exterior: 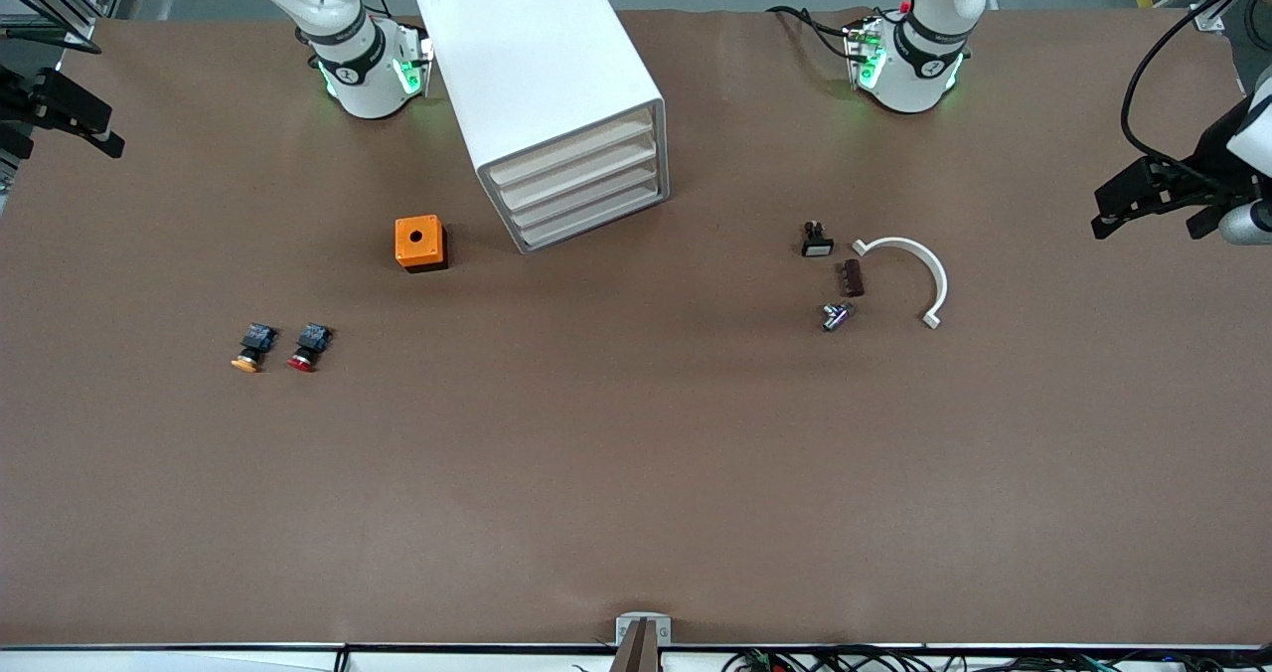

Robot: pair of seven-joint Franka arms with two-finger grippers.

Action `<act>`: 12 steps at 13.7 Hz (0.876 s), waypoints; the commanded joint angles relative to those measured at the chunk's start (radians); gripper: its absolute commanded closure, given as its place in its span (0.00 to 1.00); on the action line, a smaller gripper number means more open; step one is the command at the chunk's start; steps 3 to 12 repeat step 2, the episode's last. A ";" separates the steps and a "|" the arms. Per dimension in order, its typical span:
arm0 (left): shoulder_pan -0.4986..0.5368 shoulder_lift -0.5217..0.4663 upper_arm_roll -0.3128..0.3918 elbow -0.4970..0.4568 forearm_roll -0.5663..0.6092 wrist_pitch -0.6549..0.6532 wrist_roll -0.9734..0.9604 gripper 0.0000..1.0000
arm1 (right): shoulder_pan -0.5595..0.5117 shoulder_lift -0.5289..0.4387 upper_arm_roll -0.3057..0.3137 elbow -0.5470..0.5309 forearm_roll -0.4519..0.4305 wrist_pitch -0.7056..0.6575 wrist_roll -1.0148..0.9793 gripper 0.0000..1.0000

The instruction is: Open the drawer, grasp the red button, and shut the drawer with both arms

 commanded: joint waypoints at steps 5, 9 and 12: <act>0.002 0.005 0.005 0.017 -0.015 -0.017 0.002 0.00 | 0.008 0.002 -0.004 0.012 -0.001 0.003 -0.005 0.00; 0.002 0.005 0.005 0.017 -0.015 -0.017 0.002 0.00 | 0.008 0.002 -0.004 0.012 -0.001 0.003 -0.005 0.00; 0.002 0.005 0.005 0.017 -0.015 -0.017 0.002 0.00 | 0.008 0.002 -0.004 0.012 -0.001 0.003 -0.005 0.00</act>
